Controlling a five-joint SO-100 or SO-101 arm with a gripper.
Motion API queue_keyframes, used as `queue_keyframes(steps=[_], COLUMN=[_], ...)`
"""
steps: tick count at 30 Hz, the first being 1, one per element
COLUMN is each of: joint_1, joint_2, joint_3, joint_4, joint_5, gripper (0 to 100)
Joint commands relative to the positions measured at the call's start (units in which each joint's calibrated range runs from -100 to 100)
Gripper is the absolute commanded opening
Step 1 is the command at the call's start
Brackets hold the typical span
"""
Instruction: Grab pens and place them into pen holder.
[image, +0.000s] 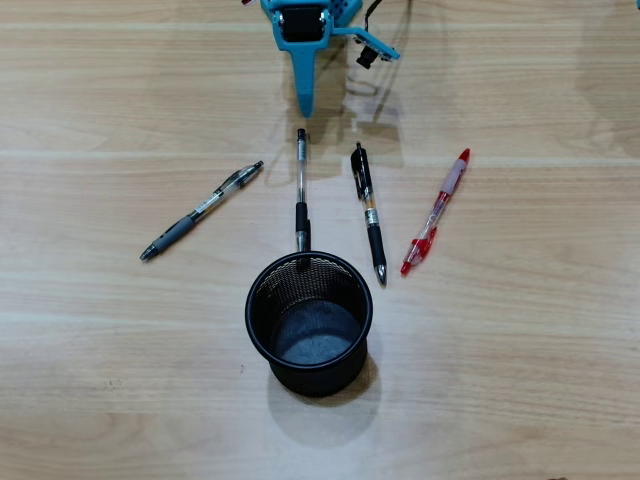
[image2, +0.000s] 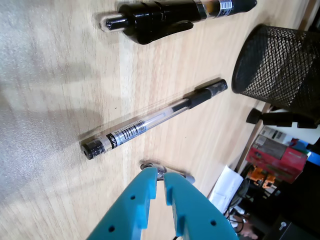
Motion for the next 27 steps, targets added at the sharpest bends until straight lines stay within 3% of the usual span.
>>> queue_keyframes(steps=[1, 13, 22, 25, 27], joint_1=[-0.2, -3.8, -3.4, -2.9, -1.5], joint_2=[-0.6, 0.2, 0.2, 1.2, 3.1], joint_3=[0.2, -19.9, -21.1, -20.4, -20.9], joint_4=[-0.3, 6.1, 8.4, 8.4, 7.7], joint_5=[0.2, -1.2, -10.6, -17.5, -25.0], gripper=[2, 2, 2, 2, 2])
